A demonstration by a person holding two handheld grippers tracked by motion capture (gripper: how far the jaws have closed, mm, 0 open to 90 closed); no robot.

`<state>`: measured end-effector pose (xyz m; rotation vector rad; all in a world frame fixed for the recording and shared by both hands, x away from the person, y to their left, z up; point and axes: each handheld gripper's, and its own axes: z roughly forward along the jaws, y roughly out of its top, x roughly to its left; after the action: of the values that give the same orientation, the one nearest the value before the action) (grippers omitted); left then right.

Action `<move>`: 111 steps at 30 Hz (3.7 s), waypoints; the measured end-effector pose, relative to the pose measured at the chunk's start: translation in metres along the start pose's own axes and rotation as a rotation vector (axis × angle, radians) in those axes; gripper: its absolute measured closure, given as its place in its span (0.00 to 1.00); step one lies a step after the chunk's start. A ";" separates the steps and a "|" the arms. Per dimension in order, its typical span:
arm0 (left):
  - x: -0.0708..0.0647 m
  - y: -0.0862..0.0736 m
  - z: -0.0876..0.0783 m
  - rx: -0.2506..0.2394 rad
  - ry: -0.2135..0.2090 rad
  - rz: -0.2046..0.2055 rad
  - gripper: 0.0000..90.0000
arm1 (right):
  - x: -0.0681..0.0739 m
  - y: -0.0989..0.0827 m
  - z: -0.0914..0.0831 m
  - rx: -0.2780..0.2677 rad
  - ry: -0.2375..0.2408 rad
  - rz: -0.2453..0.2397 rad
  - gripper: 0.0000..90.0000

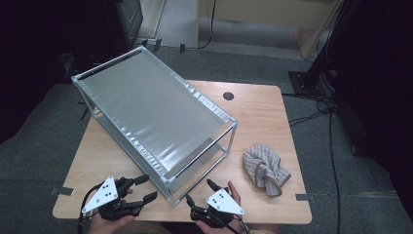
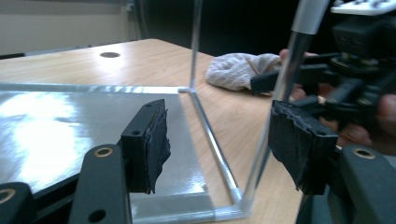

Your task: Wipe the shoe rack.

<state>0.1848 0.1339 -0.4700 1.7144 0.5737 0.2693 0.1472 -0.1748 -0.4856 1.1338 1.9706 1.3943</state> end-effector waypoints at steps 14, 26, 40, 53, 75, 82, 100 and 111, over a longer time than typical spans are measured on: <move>0.012 -0.008 -0.010 0.023 0.091 -0.032 0.43 | 0.036 0.005 0.016 -0.056 0.186 -0.054 0.56; 0.019 -0.011 -0.015 0.037 0.160 -0.039 0.43 | 0.046 0.005 0.029 -0.011 0.188 -0.078 0.90; 0.062 -0.013 -0.017 0.021 0.336 -0.096 0.45 | 0.015 -0.002 0.003 0.001 0.220 -0.074 0.90; 0.123 -0.017 -0.026 -0.028 0.609 -0.184 0.44 | -0.017 -0.011 -0.024 0.009 0.237 -0.064 0.90; 0.171 -0.014 -0.026 -0.060 0.845 -0.208 0.56 | -0.046 -0.024 -0.057 -0.001 0.184 -0.032 0.89; 0.176 -0.014 -0.027 -0.051 0.849 -0.222 0.77 | -0.050 -0.025 -0.061 0.000 0.167 -0.027 0.89; 0.163 -0.020 -0.052 -0.010 0.848 -0.205 0.89 | -0.070 -0.020 -0.050 0.001 0.076 0.015 0.89; 0.148 -0.029 -0.080 -0.010 0.839 -0.207 0.89 | -0.086 -0.008 -0.025 0.006 -0.013 0.068 0.88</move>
<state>0.2658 0.2814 -0.4993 1.4691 1.3430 0.8533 0.1727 -0.2606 -0.4908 1.2200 1.9451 1.4124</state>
